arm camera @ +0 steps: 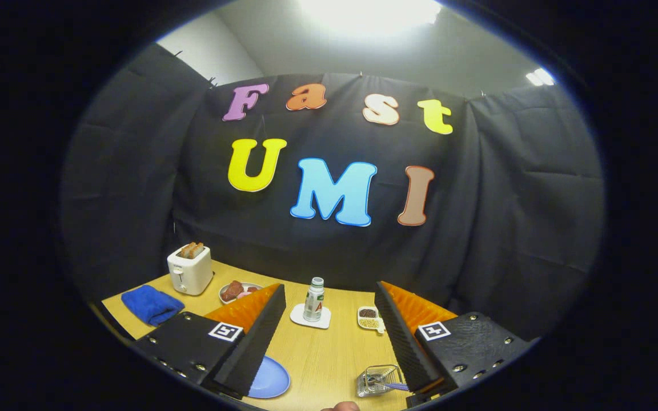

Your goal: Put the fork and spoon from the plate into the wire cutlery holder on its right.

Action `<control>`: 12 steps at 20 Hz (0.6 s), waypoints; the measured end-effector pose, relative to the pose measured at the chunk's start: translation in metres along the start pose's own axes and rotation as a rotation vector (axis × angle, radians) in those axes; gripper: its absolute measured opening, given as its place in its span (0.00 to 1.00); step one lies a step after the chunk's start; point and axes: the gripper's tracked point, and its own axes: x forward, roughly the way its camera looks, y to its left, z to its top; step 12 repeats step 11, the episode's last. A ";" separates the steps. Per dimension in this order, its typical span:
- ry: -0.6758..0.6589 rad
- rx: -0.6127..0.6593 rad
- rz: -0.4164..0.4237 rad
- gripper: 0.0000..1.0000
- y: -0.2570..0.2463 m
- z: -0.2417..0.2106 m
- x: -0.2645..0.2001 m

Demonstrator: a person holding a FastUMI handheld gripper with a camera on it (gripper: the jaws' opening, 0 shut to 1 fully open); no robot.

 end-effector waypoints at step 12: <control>-0.079 0.012 -0.042 0.95 0.018 -0.004 -0.022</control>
